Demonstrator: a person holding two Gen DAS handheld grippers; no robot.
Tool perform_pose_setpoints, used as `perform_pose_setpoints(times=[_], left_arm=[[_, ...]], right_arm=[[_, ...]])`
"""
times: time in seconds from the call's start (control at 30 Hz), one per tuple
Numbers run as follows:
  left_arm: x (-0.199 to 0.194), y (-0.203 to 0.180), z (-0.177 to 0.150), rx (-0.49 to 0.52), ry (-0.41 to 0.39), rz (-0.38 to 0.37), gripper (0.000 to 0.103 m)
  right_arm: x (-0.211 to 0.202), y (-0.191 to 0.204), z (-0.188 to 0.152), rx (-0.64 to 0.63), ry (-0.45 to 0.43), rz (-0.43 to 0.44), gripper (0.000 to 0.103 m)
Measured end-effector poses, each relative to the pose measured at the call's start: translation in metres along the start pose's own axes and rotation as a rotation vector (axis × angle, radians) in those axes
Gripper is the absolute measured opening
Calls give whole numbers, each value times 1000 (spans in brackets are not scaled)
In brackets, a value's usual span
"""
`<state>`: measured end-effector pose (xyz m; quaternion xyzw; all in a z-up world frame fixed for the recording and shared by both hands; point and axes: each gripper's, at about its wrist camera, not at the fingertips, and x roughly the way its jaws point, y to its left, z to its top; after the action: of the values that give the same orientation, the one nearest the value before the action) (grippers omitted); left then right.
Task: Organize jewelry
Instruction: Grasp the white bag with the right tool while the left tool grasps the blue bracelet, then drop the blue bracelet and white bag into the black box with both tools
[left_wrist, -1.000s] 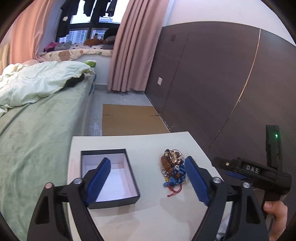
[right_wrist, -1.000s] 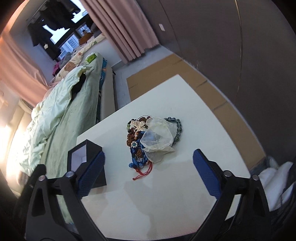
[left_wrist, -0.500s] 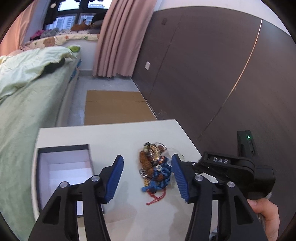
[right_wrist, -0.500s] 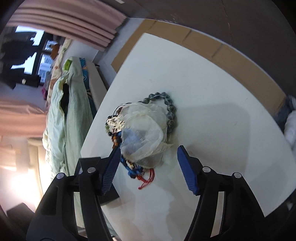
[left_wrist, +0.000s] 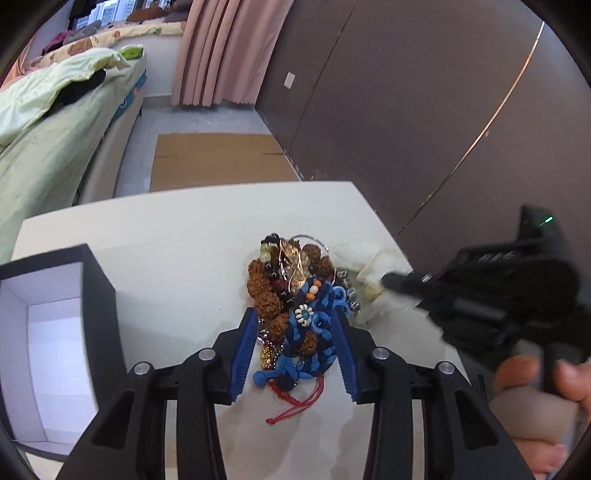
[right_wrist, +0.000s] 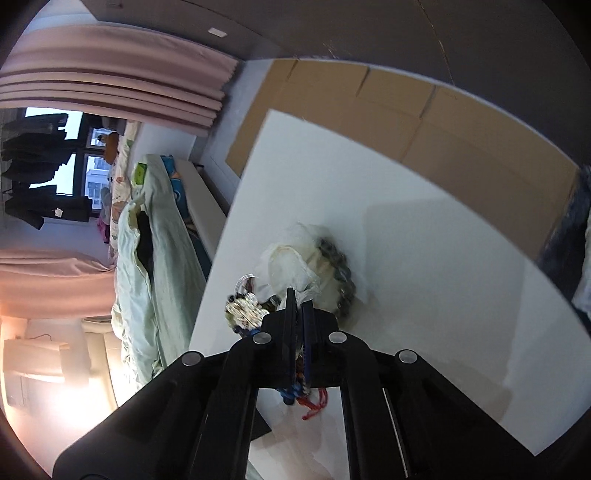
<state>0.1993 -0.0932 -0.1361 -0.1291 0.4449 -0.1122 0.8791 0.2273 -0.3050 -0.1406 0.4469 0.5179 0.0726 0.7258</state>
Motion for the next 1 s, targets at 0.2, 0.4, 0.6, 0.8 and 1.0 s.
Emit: perform_pose_setpoints(times=[0.2,0.4,0.6,0.8,1.0], left_arm=[[14,-3,-7,25,51,52,24],[1,-9,-11,51,33,60,6],[-24,-14,-12,54,-20,37,6],[-67,-12,-11,34,-113,2,6],[-103,-4,-12,0,-187,-1,5]], right_arm=[[6,-1,-1,18,48,19,5],[5,2,-9,2,69,19,5],[-4,10,-19,-47,45,16,5],[-18,28,-36,-139,2,44,5],[-26,49,-56,-235,-20,91,5]])
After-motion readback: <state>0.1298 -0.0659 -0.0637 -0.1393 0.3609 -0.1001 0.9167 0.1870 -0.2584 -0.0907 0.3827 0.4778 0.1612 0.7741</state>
